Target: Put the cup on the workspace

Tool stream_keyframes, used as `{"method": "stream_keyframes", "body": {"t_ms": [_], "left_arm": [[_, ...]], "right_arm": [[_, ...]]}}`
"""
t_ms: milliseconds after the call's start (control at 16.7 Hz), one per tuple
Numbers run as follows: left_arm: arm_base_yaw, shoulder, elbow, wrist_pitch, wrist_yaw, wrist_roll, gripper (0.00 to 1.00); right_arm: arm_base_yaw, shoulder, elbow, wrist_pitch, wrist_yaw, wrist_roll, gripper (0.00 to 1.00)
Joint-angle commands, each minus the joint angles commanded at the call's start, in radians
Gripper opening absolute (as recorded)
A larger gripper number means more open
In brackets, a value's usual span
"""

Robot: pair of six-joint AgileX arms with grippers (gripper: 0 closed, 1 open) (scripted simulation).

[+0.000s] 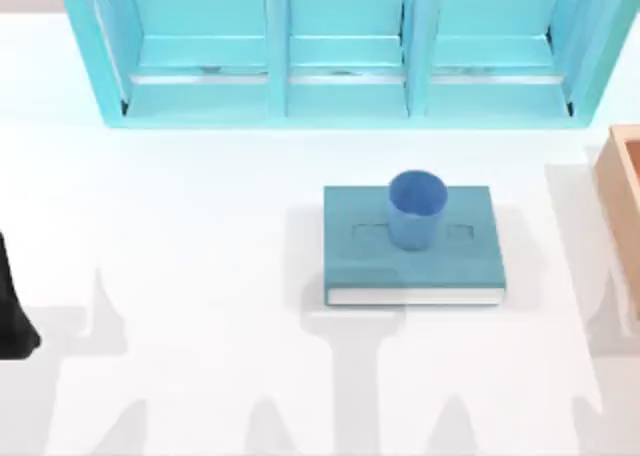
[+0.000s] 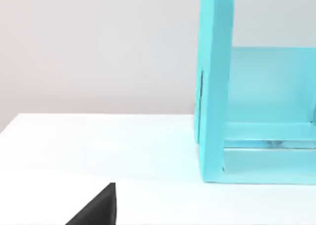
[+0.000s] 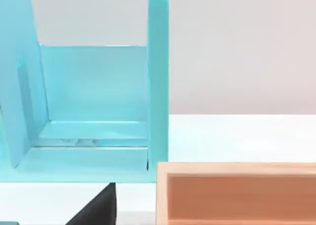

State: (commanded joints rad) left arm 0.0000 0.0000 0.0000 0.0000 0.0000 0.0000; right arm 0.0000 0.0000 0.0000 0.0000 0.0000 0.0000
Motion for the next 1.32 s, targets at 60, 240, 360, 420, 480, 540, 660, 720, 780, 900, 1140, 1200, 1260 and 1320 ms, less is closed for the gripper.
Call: {"method": "stream_keyframes", "body": {"t_ms": [60,240,360,420,480,540,660,720,780,900,1140,1200,1260,1320], "left_arm": [[0.000,0.000,0.000,0.000,0.000,0.000,1.00],[-0.005,0.028,0.022,-0.021,-0.004,-0.007,1.00],[-0.017,0.094,0.077,-0.070,-0.014,-0.026,1.00],[-0.026,0.141,0.119,-0.103,-0.021,-0.040,1.00],[-0.037,0.194,0.169,-0.140,-0.029,-0.058,1.00],[-0.050,0.253,0.227,-0.181,-0.037,-0.078,1.00],[-0.081,0.383,0.367,-0.269,-0.055,-0.127,1.00],[-0.100,0.454,0.451,-0.317,-0.063,-0.156,1.00],[-0.121,0.527,0.541,-0.366,-0.072,-0.188,1.00],[-0.168,0.683,0.737,-0.467,-0.086,-0.258,1.00],[-0.288,1.027,1.177,-0.674,-0.107,-0.412,1.00],[-0.322,1.119,1.291,-0.728,-0.110,-0.450,1.00],[-0.358,1.213,1.406,-0.783,-0.114,-0.487,1.00],[-0.395,1.309,1.519,-0.839,-0.116,-0.523,1.00]], "right_arm": [[0.000,0.000,0.000,0.000,0.000,0.000,1.00],[0.000,0.000,0.000,0.000,0.000,0.000,1.00],[0.000,0.000,0.000,0.000,0.000,0.000,1.00],[0.000,0.000,0.000,0.000,0.000,0.000,1.00],[0.000,0.000,0.000,0.000,0.000,0.000,1.00],[0.000,0.000,0.000,0.000,0.000,0.000,1.00],[0.000,0.000,0.000,0.000,0.000,0.000,1.00],[0.000,0.000,0.000,0.000,0.000,0.000,1.00],[0.000,0.000,0.000,0.000,0.000,0.000,1.00],[0.000,0.000,0.000,0.000,0.000,0.000,1.00],[0.000,0.000,0.000,0.000,0.000,0.000,1.00],[0.000,0.000,0.000,0.000,0.000,0.000,1.00],[0.000,0.000,0.000,0.000,0.000,0.000,1.00],[0.000,0.000,0.000,0.000,0.000,0.000,1.00]]}}
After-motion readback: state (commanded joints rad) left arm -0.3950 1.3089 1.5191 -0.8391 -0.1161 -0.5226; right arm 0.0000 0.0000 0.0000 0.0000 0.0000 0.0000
